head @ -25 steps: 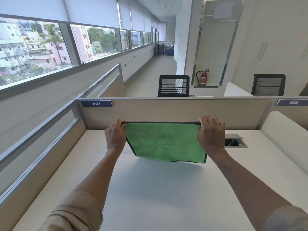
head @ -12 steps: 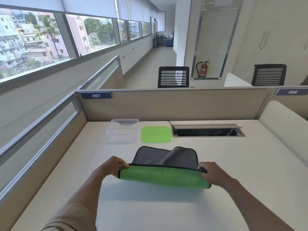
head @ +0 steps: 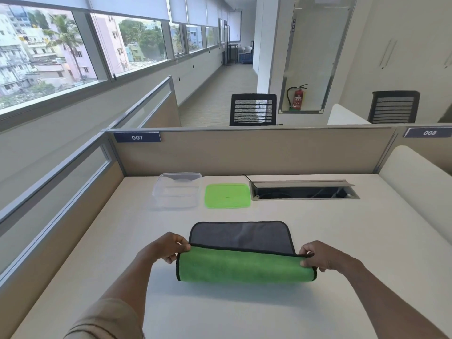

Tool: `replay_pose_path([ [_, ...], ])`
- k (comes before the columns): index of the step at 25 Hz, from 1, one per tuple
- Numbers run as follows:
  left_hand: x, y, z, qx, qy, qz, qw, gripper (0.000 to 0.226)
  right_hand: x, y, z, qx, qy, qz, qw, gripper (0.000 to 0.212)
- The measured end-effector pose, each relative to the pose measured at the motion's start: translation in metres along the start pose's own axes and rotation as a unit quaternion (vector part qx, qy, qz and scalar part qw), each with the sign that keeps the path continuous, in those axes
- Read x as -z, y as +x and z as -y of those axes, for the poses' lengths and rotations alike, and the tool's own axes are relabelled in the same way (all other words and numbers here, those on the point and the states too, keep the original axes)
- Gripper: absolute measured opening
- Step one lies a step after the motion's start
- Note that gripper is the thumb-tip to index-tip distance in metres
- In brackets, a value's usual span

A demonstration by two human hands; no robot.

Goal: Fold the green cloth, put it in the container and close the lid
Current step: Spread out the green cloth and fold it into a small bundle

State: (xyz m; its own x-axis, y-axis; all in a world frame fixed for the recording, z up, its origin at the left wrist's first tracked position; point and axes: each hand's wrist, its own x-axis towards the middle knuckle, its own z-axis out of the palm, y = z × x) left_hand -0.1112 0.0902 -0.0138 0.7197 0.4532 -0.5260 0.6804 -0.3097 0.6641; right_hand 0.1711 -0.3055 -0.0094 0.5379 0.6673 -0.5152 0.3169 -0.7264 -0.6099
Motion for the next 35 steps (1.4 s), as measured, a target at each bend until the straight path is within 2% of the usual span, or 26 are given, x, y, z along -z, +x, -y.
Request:
replay_pose_path([
  [3, 0.001, 0.013, -0.004, -0.048, -0.004, -0.074, 0.996, 0.007, 0.000, 0.014, 0.005, 0.011, 0.069, -0.120, 0.990, 0.009],
  [6, 0.004, 0.029, -0.009, -0.065, 0.015, -0.151, 0.986, 0.010, -0.002, 0.036, 0.015, -0.007, 0.133, -0.254, 0.958, 0.012],
  [10, 0.002, 0.052, -0.014, -0.053, 0.041, -0.217, 0.974, 0.005, -0.004, 0.068, 0.028, -0.053, 0.151, -0.336, 0.928, 0.018],
  [17, -0.001, 0.089, -0.020, -0.037, 0.041, -0.263, 0.963, 0.015, 0.004, 0.118, 0.033, -0.115, 0.129, -0.351, 0.920, 0.013],
  [22, -0.006, 0.113, -0.017, -0.011, 0.050, -0.259, 0.965, 0.018, -0.002, 0.140, 0.024, -0.155, 0.103, -0.333, 0.924, 0.009],
  [24, -0.010, 0.116, -0.014, 0.011, 0.048, -0.250, 0.967, 0.021, -0.009, 0.141, 0.023, -0.157, 0.105, -0.336, 0.923, 0.021],
  [27, -0.014, 0.118, -0.014, 0.051, 0.081, -0.229, 0.969, 0.006, -0.022, 0.142, 0.032, -0.120, 0.049, -0.347, 0.929, 0.035],
  [28, -0.014, 0.119, -0.015, 0.070, 0.088, -0.225, 0.968, 0.008, -0.026, 0.142, 0.039, -0.110, 0.018, -0.349, 0.931, 0.036],
  [32, -0.015, 0.116, -0.030, 0.163, 0.144, -0.207, 0.954, 0.046, -0.068, 0.132, 0.094, -0.023, -0.028, -0.345, 0.938, 0.035],
  [35, -0.019, 0.113, -0.035, 0.195, 0.147, -0.184, 0.952, 0.050, -0.129, 0.117, 0.142, 0.076, -0.030, -0.248, 0.965, 0.027],
])
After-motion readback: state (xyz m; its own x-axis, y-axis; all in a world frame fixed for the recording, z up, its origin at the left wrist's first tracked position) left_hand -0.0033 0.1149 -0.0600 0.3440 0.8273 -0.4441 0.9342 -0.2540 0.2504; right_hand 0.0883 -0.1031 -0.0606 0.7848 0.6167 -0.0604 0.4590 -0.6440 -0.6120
